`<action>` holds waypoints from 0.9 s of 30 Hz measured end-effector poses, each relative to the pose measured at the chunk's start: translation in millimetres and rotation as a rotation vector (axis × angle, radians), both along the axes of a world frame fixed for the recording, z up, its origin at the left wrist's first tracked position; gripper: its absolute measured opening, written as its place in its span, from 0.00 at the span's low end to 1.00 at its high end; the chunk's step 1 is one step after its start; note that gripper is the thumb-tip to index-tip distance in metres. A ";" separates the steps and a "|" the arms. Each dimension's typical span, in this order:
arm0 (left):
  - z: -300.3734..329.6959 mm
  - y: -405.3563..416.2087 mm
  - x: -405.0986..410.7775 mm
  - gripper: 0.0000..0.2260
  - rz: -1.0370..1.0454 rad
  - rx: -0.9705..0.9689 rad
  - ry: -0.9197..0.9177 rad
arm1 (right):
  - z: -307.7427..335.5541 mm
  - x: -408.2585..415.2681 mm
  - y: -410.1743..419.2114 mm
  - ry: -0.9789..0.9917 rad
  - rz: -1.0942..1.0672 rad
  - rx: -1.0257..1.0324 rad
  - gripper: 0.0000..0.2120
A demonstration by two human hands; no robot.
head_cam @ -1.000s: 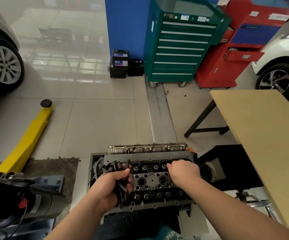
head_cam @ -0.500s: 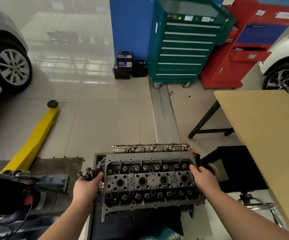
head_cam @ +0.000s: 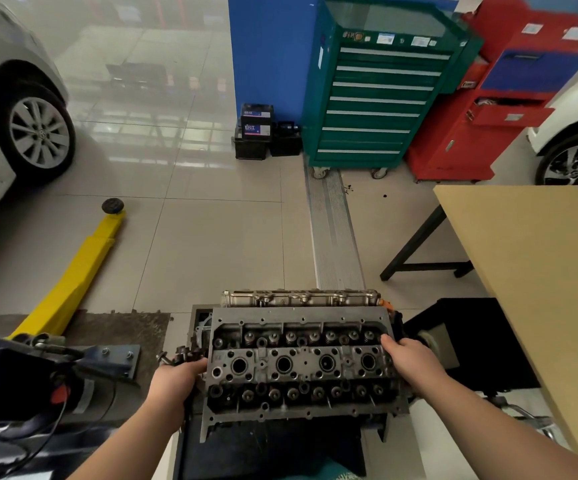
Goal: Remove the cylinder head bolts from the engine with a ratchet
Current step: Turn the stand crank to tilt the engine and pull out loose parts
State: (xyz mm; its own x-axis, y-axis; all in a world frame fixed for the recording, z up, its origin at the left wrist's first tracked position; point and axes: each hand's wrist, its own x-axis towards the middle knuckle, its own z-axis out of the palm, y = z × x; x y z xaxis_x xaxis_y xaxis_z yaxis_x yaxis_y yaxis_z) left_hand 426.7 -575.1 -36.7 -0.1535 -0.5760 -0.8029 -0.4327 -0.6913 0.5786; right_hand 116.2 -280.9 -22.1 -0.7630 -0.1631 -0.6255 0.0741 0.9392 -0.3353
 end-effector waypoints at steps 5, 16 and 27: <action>-5.1 10.4 21.9 0.05 -0.131 0.137 -0.088 | 12.7 15.0 -16.3 0.734 0.435 0.046 0.18; -10.3 34.2 43.5 0.10 -0.089 0.114 -0.169 | 8.2 36.2 -53.4 0.542 0.809 -0.100 0.13; -5.5 38.1 43.0 0.08 -0.026 0.159 -0.151 | 8.4 44.3 -61.1 0.516 0.638 -0.082 0.06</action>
